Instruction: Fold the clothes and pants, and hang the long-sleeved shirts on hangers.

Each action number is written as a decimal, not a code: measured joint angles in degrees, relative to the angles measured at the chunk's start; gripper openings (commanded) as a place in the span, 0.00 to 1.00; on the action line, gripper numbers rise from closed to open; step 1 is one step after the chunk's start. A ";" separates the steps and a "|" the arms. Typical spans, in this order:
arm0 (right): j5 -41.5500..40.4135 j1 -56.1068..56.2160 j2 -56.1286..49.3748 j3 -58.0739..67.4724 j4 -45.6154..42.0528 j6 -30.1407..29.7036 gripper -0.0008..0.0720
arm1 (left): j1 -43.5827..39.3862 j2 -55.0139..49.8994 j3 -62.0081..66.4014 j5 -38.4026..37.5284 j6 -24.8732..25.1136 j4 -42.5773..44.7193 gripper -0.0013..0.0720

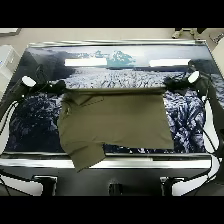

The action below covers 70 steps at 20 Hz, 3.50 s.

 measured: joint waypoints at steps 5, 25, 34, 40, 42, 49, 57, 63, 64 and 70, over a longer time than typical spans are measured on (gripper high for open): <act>18.25 -0.04 1.68 0.02 -5.14 -2.67 0.05 | -0.37 4.59 -0.17 -17.40 0.70 11.58 0.05; 31.21 -3.78 0.70 -0.15 -6.29 -5.62 0.79 | 0.35 6.99 -9.20 -24.72 -0.26 12.07 0.77; 36.59 -13.62 9.22 -12.92 -5.75 -7.61 0.79 | 6.60 20.44 -35.80 -26.80 8.41 5.18 0.83; 35.58 -14.19 10.71 -17.51 -2.89 -8.63 0.79 | 5.60 24.15 -49.09 -23.17 13.60 -2.49 0.81; 35.78 -14.23 10.86 -17.90 -2.43 -8.66 0.79 | 4.74 24.46 -50.62 -22.84 14.05 -4.17 0.81; 36.20 -14.25 11.08 -18.45 -1.99 -8.94 0.79 | 1.44 24.72 -53.88 -17.66 13.53 -5.99 0.05; 31.04 -14.25 13.73 -33.11 0.37 -13.62 0.87 | 1.05 27.15 -54.23 -17.33 13.84 -6.67 0.05; 26.53 -14.25 14.16 -38.91 2.62 -15.06 0.25 | 1.05 29.46 -54.23 -17.51 13.81 -6.69 0.05; 25.57 -14.25 14.14 -39.17 3.06 -15.15 0.06 | 1.05 29.62 -54.23 -17.57 13.81 -6.69 0.05; 25.88 -14.25 15.45 -35.36 4.76 -16.39 0.05 | 1.36 31.47 -49.88 -19.15 13.81 -4.74 0.05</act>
